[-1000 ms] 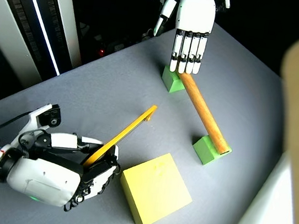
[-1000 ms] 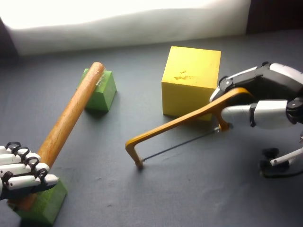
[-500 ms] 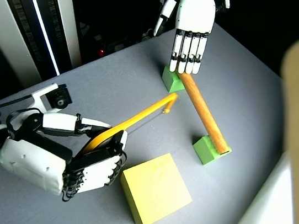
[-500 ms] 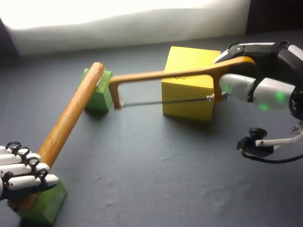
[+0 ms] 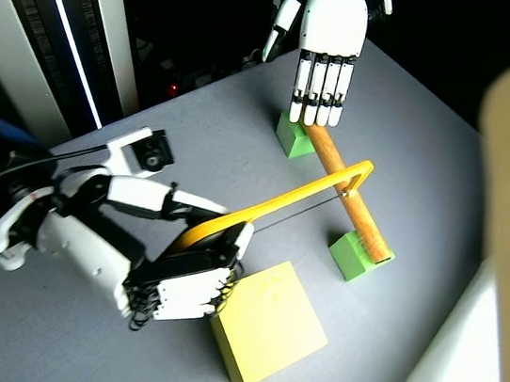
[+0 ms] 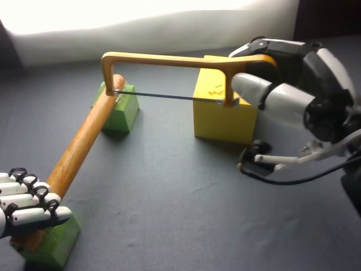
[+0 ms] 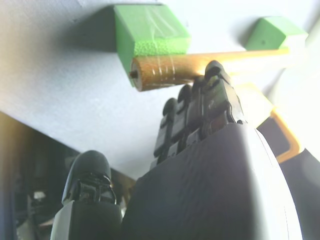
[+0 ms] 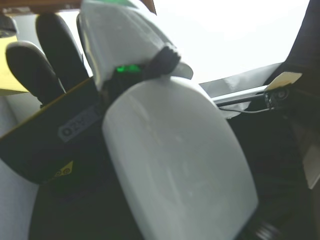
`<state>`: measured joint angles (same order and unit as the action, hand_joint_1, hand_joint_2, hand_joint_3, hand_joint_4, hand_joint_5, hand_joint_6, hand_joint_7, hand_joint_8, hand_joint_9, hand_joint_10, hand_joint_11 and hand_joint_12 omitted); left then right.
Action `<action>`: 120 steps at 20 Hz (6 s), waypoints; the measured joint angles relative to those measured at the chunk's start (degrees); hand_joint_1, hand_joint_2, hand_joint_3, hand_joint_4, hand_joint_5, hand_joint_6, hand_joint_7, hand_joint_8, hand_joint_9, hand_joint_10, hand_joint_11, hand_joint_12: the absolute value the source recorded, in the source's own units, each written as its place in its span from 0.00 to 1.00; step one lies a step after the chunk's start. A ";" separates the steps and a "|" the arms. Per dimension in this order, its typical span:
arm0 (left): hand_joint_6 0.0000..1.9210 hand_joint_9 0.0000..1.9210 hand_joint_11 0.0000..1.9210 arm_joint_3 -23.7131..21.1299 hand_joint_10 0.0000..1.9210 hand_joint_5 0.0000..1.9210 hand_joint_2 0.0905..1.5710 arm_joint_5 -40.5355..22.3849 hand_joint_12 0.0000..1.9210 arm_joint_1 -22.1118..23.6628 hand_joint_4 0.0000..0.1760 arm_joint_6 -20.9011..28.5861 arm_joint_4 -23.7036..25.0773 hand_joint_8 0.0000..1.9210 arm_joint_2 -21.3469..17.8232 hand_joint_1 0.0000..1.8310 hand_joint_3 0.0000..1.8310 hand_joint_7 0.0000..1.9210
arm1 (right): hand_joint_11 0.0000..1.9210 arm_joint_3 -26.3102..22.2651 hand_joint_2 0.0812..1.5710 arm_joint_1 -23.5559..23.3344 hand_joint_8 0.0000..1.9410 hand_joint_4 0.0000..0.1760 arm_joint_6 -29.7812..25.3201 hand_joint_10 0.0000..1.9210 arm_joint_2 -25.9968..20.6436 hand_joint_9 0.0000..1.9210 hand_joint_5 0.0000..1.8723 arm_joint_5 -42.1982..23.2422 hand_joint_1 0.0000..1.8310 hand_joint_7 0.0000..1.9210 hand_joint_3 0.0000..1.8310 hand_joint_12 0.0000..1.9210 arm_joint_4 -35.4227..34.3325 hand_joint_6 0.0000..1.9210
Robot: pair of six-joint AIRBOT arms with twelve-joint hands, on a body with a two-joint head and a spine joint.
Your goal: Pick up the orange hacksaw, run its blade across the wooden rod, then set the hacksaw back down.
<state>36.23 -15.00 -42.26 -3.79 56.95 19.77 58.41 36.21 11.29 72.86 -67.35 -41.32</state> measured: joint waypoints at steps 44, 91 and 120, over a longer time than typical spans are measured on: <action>0.00 0.00 0.00 -0.37 0.00 0.00 0.80 0.48 0.00 -0.42 0.00 -0.07 -0.20 0.00 0.02 0.04 0.00 0.00 | 0.40 7.37 0.71 -9.16 0.64 0.00 24.92 0.57 20.79 0.47 0.52 5.95 0.68 0.50 0.00 0.77 -8.41 0.43; 0.00 0.00 0.00 -0.59 0.00 0.01 0.81 0.66 0.00 -0.35 0.00 -0.13 -0.24 0.00 0.02 0.03 0.00 0.01 | 0.36 -12.94 0.71 9.64 0.64 0.00 14.10 0.60 1.27 0.44 0.51 -14.80 0.68 0.50 0.00 0.82 -11.54 0.44; 0.00 0.01 0.00 -0.59 0.00 0.01 0.80 0.70 0.00 -0.11 0.00 -0.22 -0.33 0.00 0.15 0.07 0.00 0.02 | 0.00 -9.79 0.60 10.25 0.00 0.00 10.49 0.00 -6.19 0.05 0.09 -7.45 0.26 0.06 0.00 0.27 2.03 0.00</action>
<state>35.64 -14.31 -42.37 -4.01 56.62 19.92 48.62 46.46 21.78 66.67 -74.81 -39.29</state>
